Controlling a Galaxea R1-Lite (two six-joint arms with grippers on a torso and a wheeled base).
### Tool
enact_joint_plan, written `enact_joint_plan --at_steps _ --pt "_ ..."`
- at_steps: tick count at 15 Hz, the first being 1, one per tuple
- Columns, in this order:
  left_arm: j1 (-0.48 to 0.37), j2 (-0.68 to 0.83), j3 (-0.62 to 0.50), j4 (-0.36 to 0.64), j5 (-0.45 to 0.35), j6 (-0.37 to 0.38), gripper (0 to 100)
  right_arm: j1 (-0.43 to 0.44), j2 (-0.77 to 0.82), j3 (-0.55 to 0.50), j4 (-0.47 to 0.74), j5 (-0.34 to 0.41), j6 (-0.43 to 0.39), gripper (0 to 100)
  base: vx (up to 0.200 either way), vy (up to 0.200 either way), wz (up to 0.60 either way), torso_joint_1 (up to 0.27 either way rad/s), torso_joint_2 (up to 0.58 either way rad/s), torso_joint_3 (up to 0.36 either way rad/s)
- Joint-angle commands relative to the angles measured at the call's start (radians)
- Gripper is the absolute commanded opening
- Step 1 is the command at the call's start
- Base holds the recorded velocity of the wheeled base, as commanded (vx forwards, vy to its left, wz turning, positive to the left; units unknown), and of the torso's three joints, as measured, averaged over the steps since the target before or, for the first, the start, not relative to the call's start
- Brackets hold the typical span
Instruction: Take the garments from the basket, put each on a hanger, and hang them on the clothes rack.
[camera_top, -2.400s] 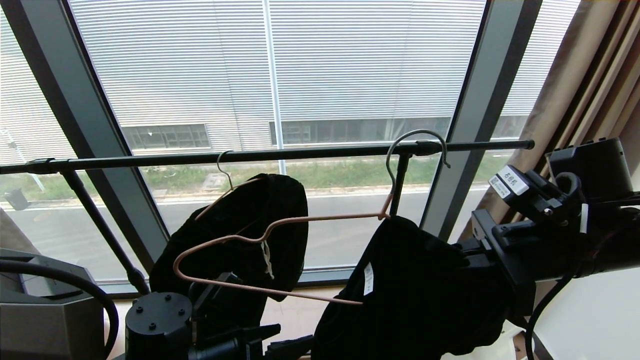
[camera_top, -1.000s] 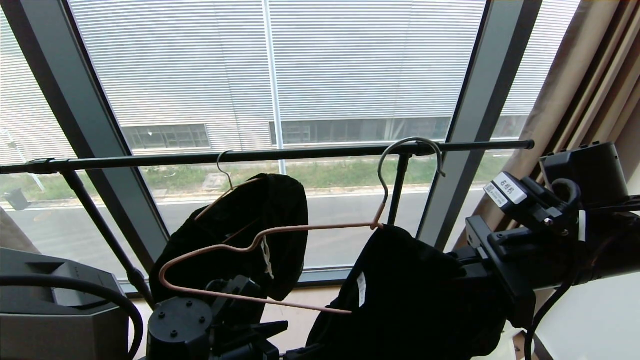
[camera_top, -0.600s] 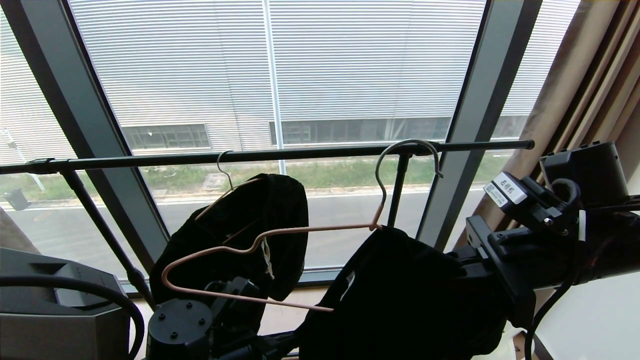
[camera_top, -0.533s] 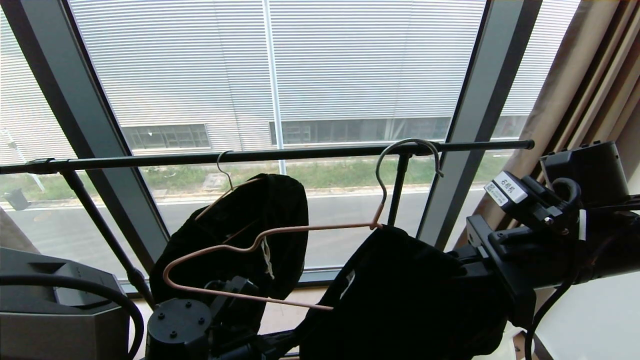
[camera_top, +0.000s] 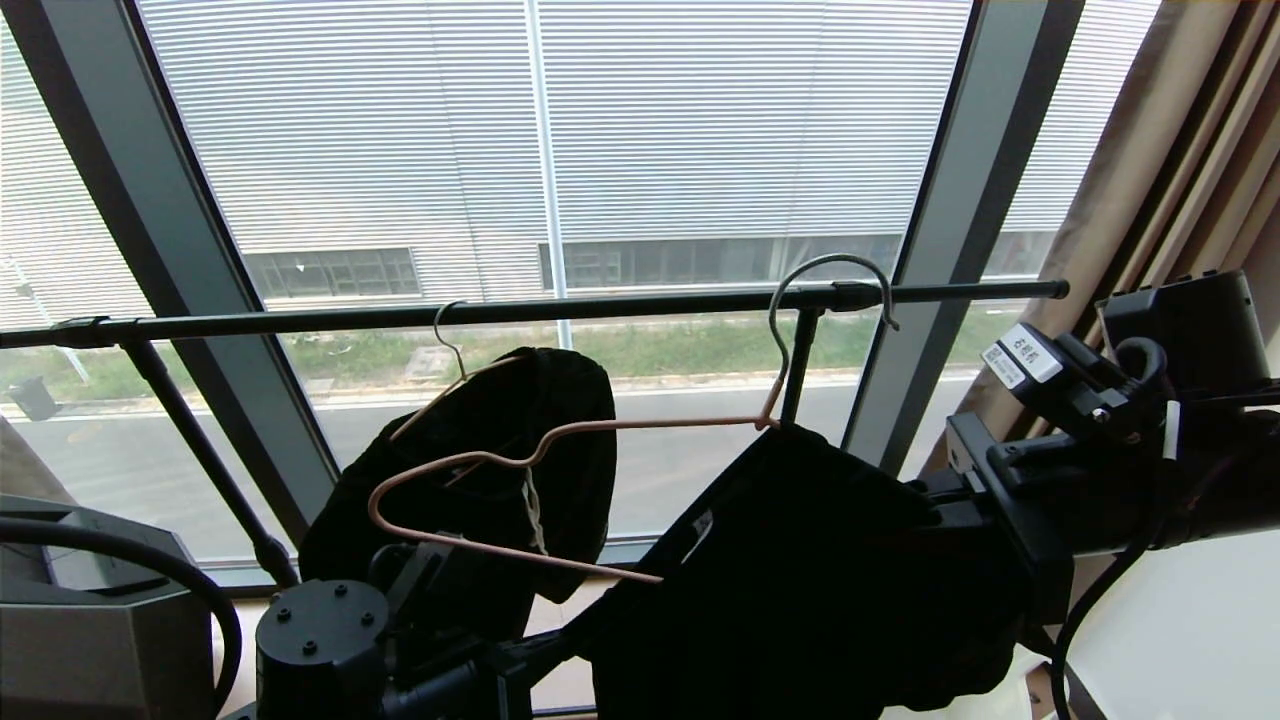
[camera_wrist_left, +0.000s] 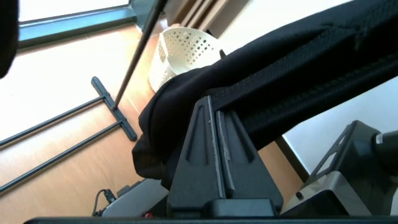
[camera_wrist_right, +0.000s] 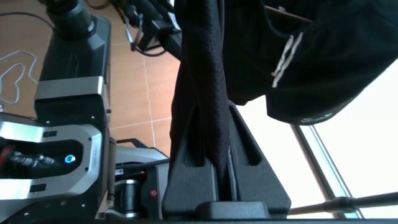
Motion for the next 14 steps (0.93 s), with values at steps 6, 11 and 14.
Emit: enact_joint_plan --at_steps 6,11,14 --pt "0.075 -0.031 -0.031 -0.001 -0.002 0.002 0 -0.036 0.018 0.008 -0.047 -0.007 -0.005 0 0.000 0.000 0.00 0.000 0.00 0.000" --pt "0.109 -0.053 -0.036 -0.001 -0.002 0.028 0 -0.059 0.046 0.004 -0.049 -0.035 -0.027 0 0.000 0.000 0.00 0.000 0.00 0.000" --pt "0.141 -0.085 -0.038 -0.001 -0.005 0.037 0 -0.067 0.051 0.002 -0.050 -0.041 -0.027 0 0.000 0.000 0.00 0.000 0.00 0.000"
